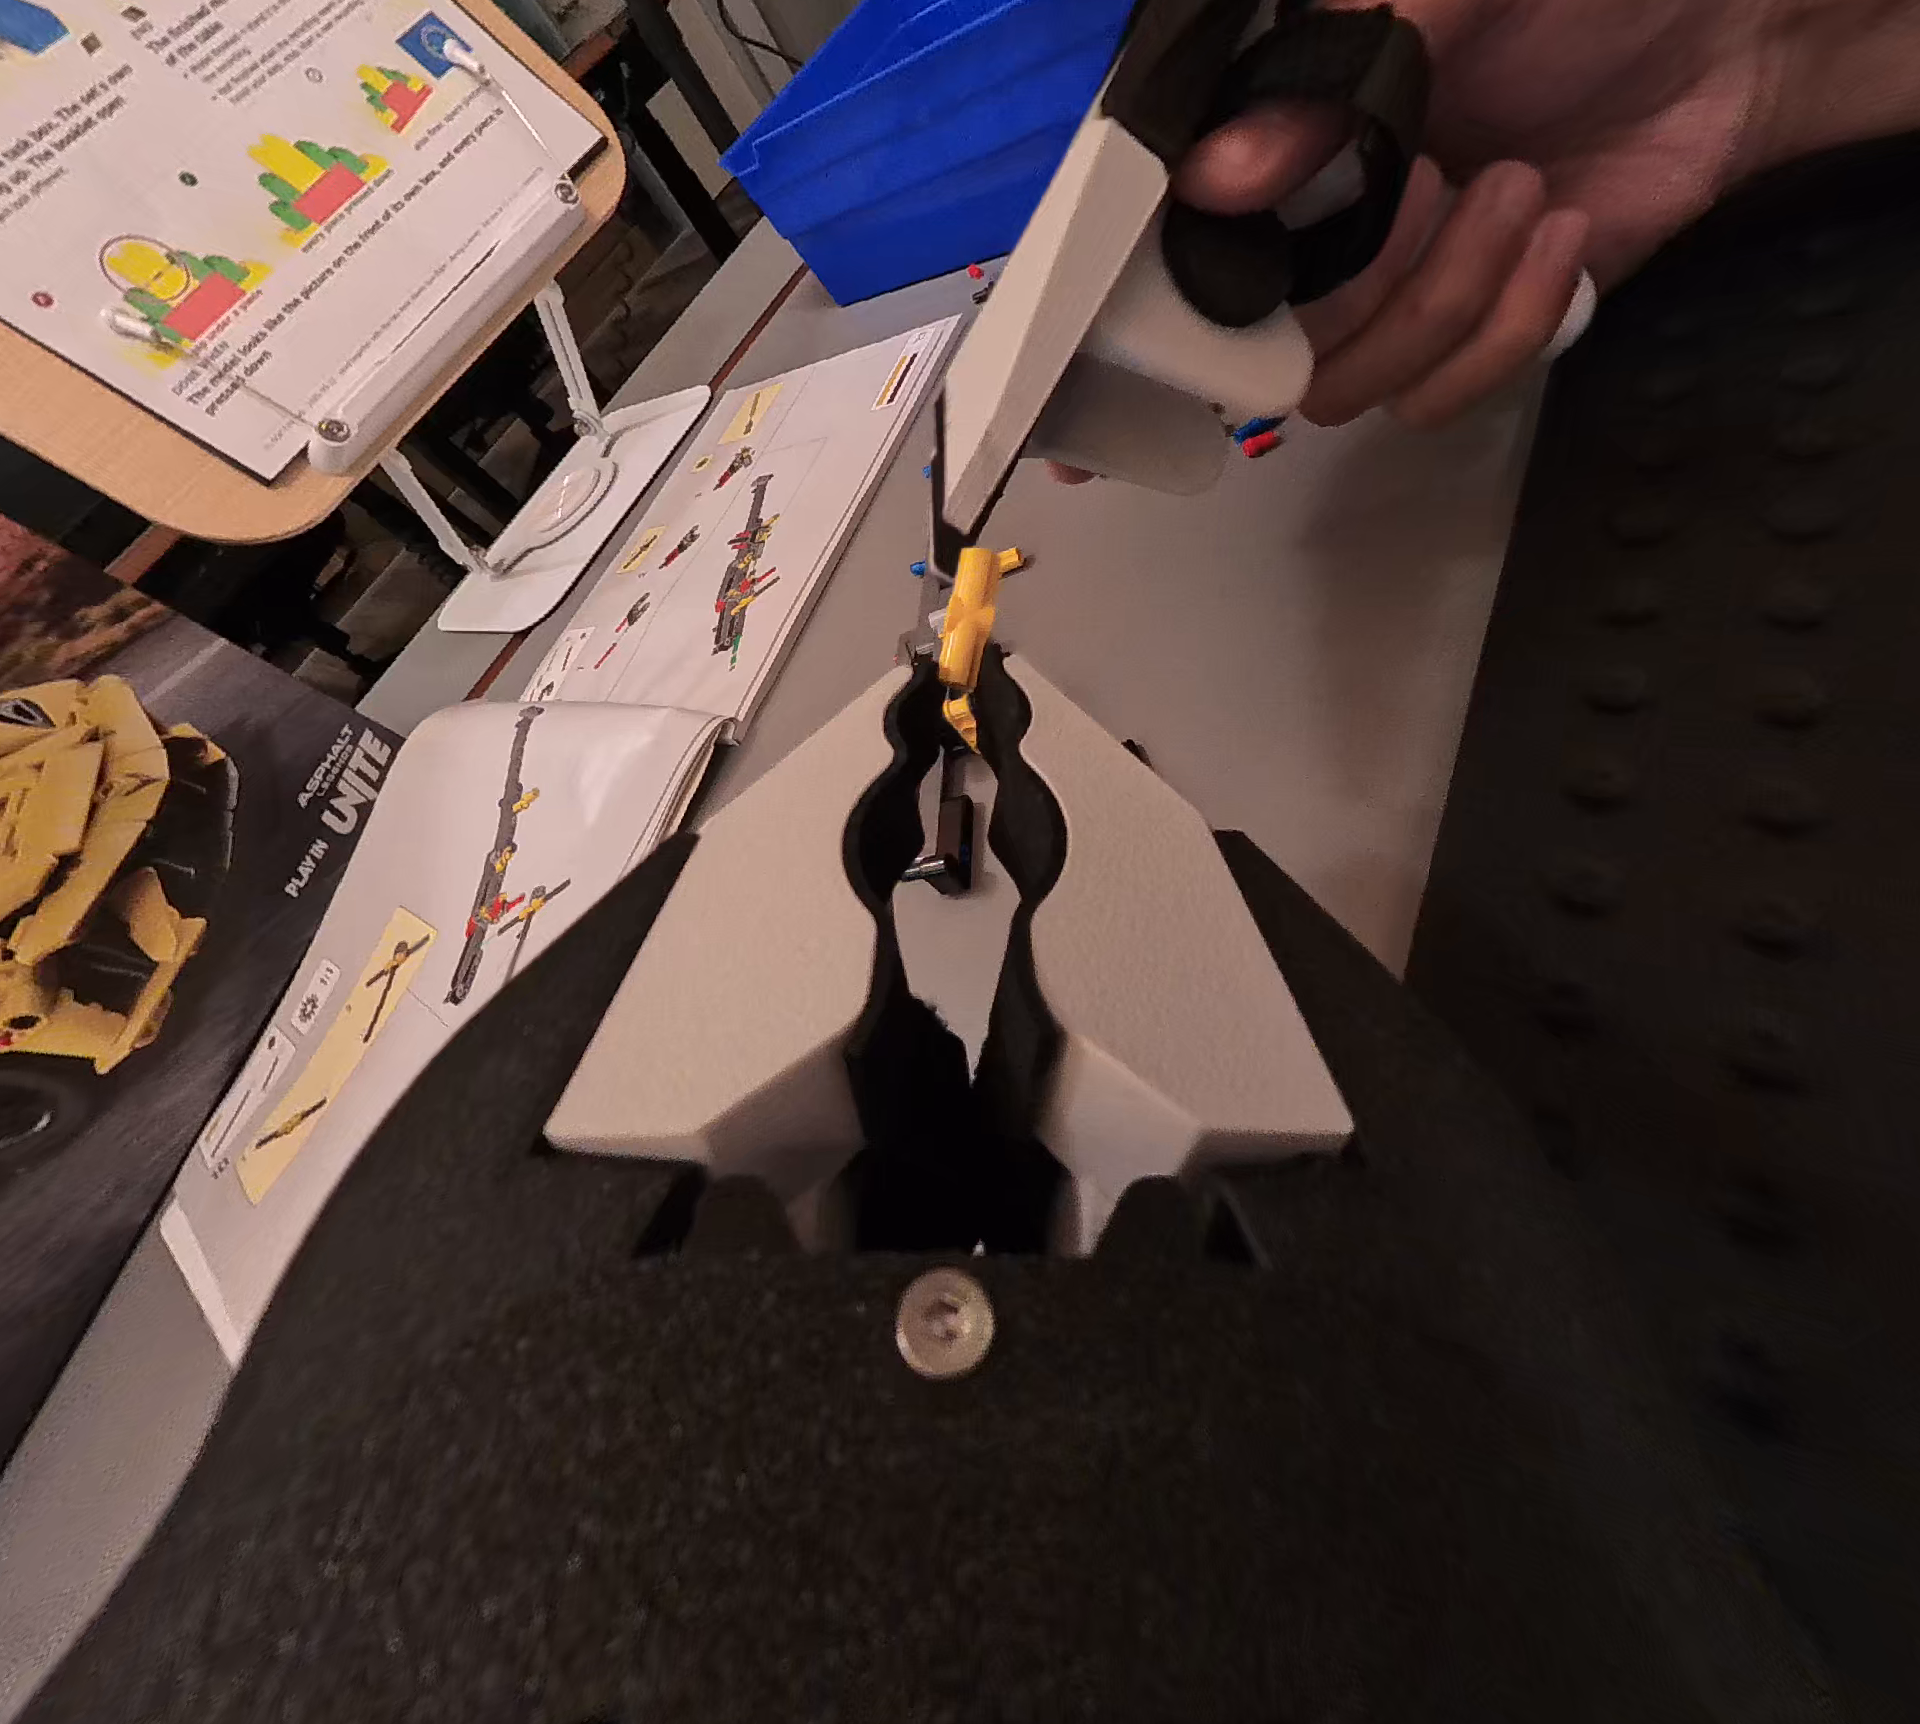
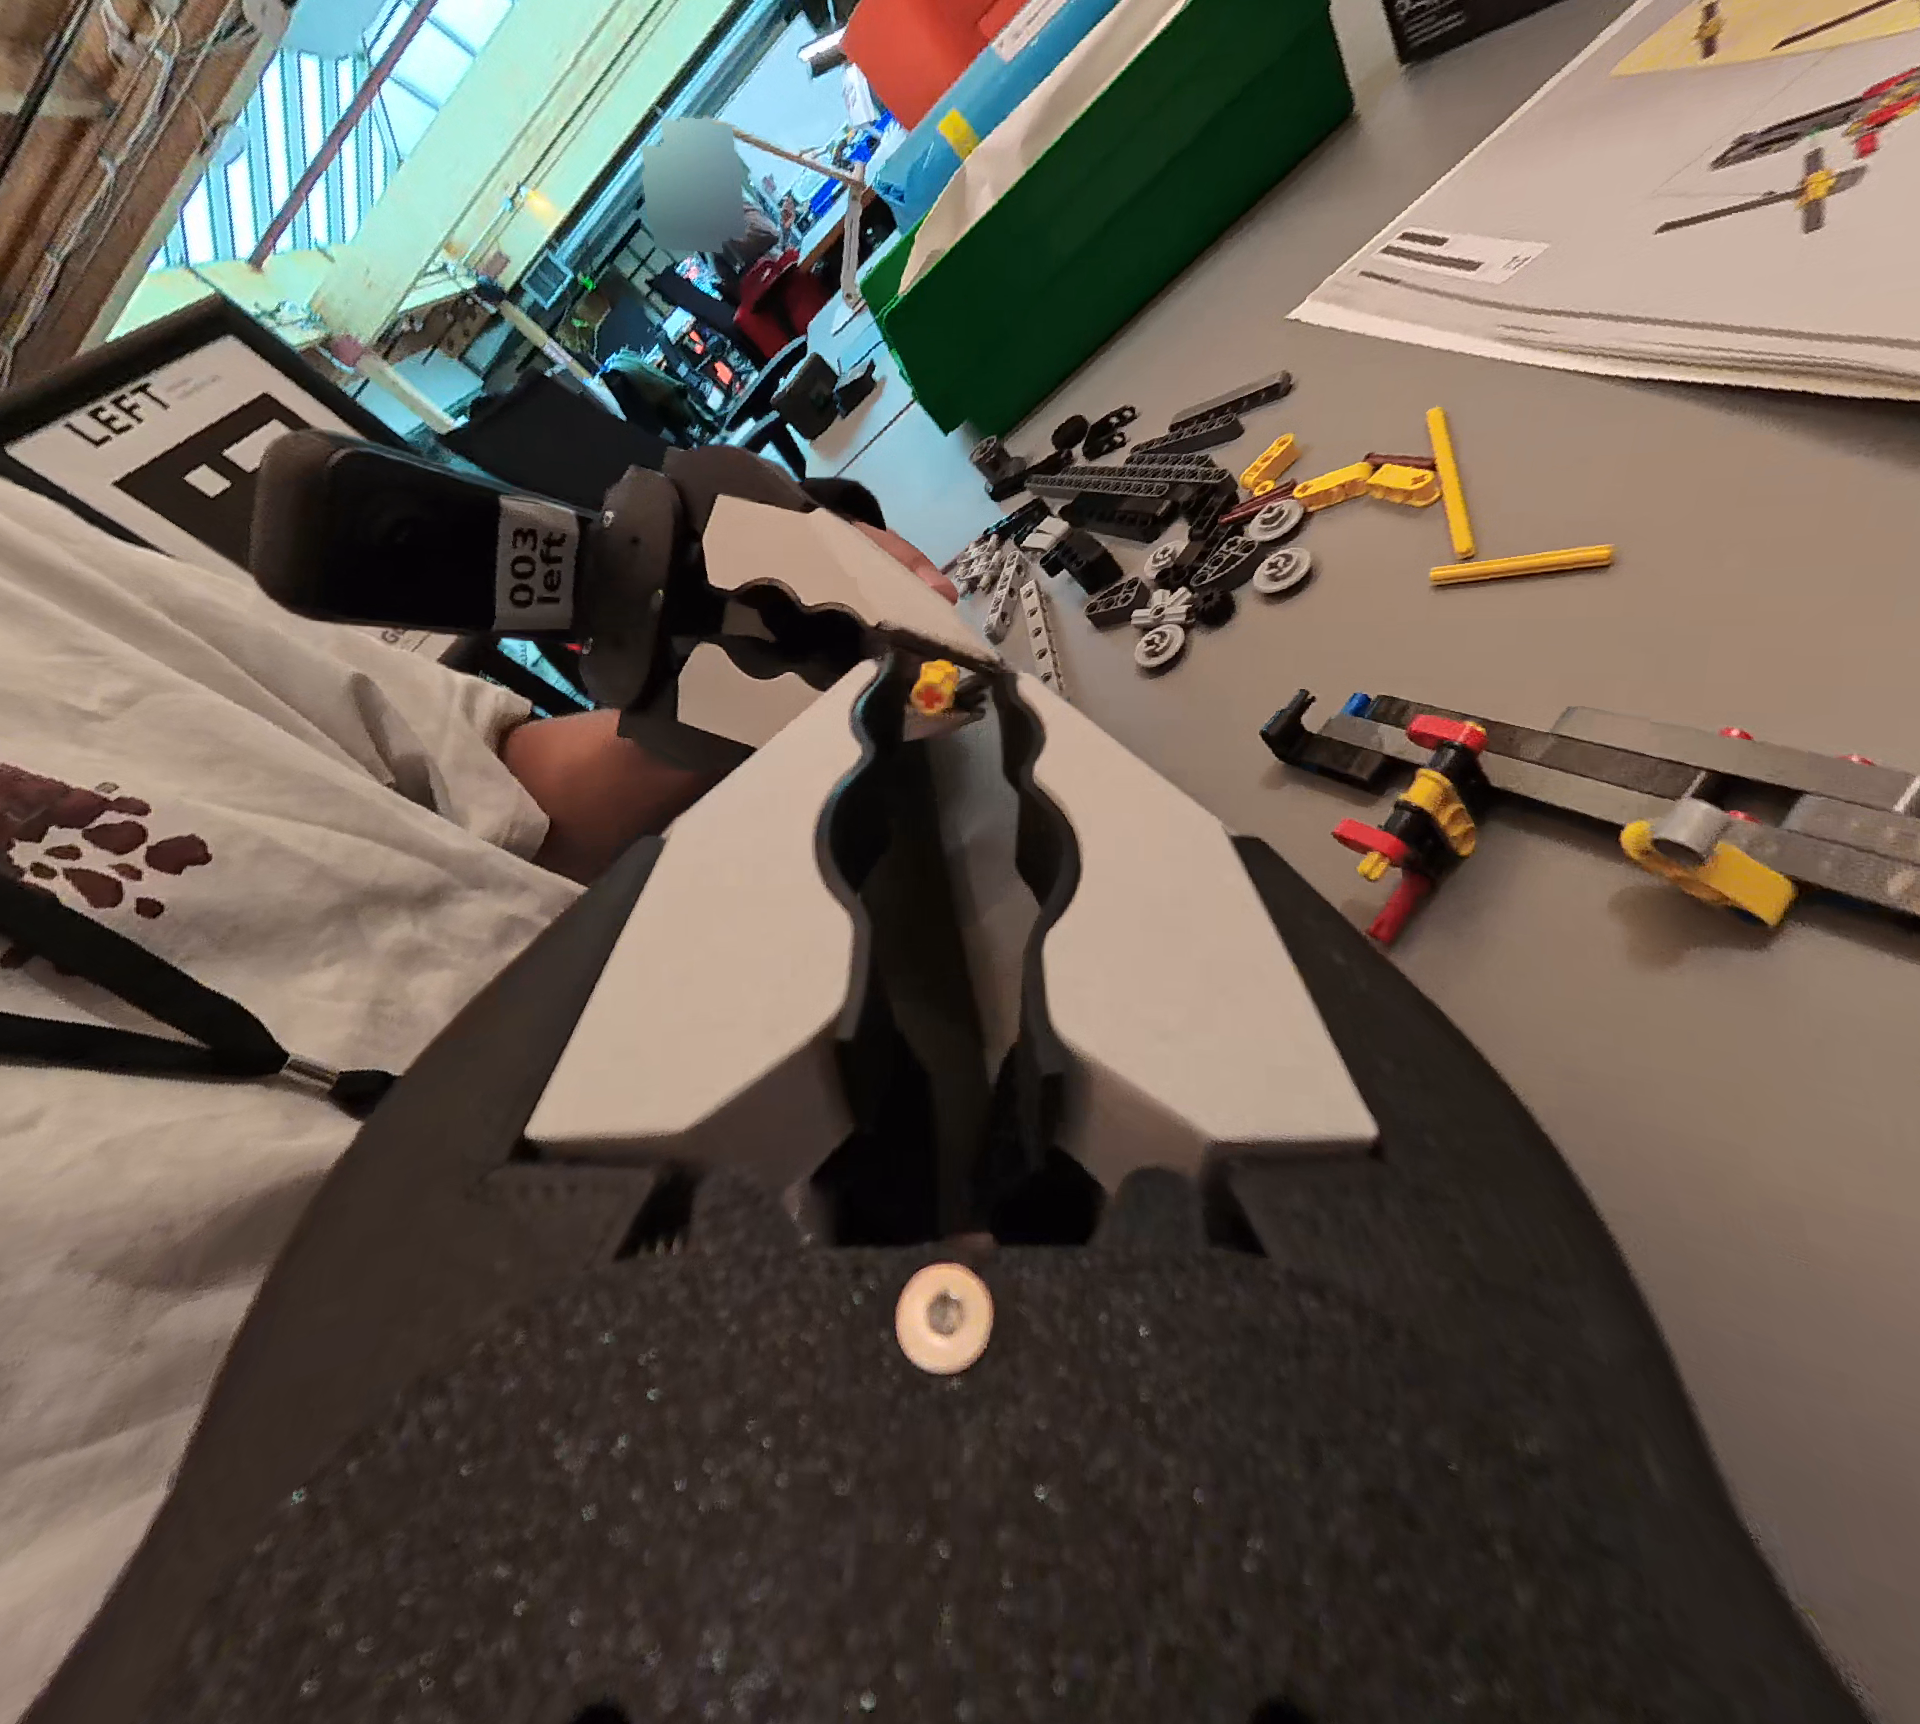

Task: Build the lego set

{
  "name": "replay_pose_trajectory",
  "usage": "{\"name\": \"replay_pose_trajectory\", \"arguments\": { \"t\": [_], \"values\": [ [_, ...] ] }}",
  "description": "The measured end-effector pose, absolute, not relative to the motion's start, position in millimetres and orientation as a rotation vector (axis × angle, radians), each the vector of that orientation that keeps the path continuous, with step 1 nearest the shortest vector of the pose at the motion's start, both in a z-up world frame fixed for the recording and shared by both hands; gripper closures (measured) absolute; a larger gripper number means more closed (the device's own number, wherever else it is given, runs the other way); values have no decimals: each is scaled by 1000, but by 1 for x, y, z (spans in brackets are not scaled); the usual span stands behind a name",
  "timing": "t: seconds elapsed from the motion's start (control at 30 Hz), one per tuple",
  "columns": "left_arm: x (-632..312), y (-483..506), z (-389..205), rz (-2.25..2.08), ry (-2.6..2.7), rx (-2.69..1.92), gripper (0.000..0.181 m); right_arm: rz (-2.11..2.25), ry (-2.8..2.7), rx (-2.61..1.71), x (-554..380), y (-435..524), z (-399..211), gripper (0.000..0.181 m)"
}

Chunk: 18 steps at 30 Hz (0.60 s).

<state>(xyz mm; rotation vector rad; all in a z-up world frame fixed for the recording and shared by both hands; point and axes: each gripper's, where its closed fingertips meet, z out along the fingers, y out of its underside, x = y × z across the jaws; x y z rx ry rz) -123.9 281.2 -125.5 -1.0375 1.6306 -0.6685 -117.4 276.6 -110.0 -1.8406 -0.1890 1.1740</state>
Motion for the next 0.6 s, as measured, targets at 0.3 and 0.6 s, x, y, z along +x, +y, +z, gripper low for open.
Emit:
{"name": "replay_pose_trajectory", "arguments": {
  "t": [0.3, 0.6],
  "values": [
    [-122, 280, -132, -588, 1650, -1042, 176, 1180, -229, -1887, -129, 274, -123, 175],
    [-134, 259, -110, -795, 1628, -914, 164, 1474, -319, -1772, -152, 261, -105, 175]
  ]
}}
